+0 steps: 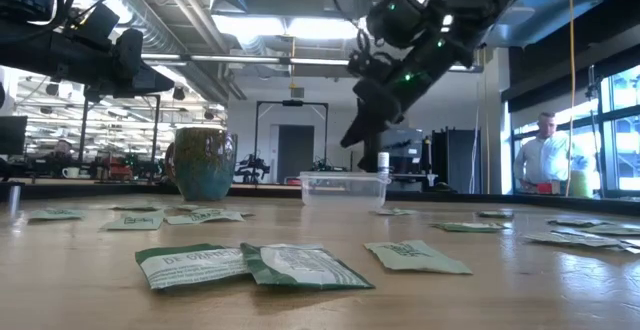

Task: Pick and place Stevia / Truvia into bins
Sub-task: Put the stevia packet into the transparent container

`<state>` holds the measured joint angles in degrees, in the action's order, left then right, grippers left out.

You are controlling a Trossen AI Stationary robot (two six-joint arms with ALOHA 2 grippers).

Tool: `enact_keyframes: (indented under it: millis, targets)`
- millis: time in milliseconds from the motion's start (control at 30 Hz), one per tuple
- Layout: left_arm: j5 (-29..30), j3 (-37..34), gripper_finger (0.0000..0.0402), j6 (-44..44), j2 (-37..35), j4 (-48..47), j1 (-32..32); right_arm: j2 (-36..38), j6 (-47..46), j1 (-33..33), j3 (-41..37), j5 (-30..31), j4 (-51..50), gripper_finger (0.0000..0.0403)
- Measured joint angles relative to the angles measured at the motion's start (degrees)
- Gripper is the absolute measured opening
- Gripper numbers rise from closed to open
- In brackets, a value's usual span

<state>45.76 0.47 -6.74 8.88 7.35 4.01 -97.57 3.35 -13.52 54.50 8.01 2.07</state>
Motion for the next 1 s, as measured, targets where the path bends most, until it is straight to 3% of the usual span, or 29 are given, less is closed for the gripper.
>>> enact_keyframes:
  millis: [400, 1000]
  targets:
    - [0.0, 0.0, 0.0058, 0.0, 0.0, -0.3, 0.0, -5.9, 0.0, -2.4, 0.0, -0.1, -0.5, 0.0002]
    - [0.0, 0.0, 0.0058, 0.0, 0.0, -0.3, 0.0, -6.0, -0.2, -2.9, 0.1, -0.1, -0.2, 0.0009]
